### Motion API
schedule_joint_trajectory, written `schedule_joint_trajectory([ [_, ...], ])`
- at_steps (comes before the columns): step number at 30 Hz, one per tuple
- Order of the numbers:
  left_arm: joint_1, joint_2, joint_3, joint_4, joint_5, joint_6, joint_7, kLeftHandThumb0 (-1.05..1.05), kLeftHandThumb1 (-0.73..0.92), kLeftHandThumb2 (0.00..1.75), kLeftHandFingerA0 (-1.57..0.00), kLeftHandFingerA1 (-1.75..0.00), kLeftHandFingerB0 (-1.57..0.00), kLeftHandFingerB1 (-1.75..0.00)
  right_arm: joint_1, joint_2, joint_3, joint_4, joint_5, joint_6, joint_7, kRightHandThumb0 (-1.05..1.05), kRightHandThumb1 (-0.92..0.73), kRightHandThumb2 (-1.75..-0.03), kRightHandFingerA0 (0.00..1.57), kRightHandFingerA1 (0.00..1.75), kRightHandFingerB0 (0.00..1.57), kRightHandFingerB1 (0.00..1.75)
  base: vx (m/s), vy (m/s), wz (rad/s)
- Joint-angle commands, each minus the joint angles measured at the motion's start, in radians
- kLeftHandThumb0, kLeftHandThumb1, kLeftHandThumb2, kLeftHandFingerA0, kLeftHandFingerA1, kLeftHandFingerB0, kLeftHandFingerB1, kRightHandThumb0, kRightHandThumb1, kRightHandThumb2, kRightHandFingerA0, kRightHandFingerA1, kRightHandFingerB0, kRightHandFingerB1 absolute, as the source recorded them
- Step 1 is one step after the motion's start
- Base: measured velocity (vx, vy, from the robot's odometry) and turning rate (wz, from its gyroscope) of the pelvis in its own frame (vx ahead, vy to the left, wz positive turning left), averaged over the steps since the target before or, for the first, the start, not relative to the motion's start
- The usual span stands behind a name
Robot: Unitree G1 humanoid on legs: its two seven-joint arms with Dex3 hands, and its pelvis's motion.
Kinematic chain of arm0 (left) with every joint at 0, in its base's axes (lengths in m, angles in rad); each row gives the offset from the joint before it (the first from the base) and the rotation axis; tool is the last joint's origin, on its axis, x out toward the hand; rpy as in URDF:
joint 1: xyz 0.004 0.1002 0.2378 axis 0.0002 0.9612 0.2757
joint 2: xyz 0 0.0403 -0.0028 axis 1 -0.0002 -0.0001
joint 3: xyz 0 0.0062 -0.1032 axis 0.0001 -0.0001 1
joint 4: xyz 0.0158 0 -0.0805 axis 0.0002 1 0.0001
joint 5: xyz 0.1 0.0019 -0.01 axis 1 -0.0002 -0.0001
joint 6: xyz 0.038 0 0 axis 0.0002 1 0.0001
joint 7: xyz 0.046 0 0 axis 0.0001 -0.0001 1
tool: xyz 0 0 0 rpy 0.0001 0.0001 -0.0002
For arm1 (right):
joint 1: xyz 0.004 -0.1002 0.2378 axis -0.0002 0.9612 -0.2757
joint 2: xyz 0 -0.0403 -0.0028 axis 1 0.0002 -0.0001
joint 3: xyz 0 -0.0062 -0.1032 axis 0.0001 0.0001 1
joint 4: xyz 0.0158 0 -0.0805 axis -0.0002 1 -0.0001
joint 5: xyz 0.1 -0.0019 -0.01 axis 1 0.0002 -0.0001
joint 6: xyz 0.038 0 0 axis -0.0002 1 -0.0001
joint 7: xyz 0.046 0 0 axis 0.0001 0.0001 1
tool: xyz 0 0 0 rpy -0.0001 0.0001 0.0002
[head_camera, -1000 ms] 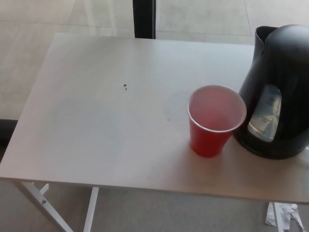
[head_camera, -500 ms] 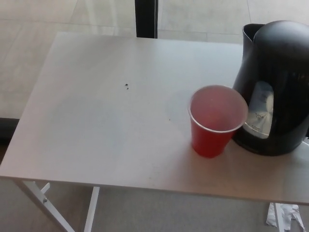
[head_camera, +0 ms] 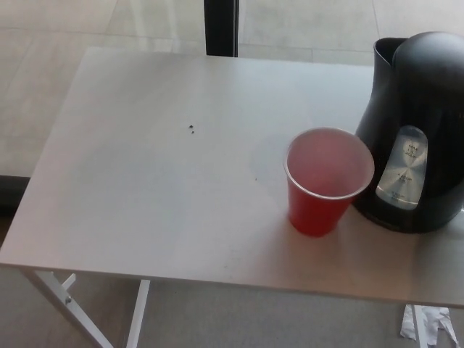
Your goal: The robot uses its right hand to lift up a kettle kept on the middle of the desk by its handle and tilt it into a glass kept next to it to pour out water
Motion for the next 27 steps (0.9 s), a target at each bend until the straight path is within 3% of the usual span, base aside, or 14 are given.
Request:
schedule_joint_trajectory([
  [1,-0.004,0.011,-0.006,0.0,0.002,0.007,0.024,-0.76,0.74,1.12,-0.6,-0.63,-0.4,-0.55,-0.035,0.001,-0.018,0.001,-0.039,-0.026,-0.125,-0.11,-0.54,-1.1,0.95,1.74,0.75,1.45,0.0,0.0,0.0],
  [27,-0.013,0.035,-0.008,0.002,-0.001,0.014,0.024,-0.76,0.74,1.12,-0.6,-0.63,-0.4,-0.55,-0.038,0.012,0.001,0.017,-0.027,-0.042,-0.158,-0.11,-0.54,-1.1,0.95,1.74,0.75,1.45,0.0,0.0,0.0],
])
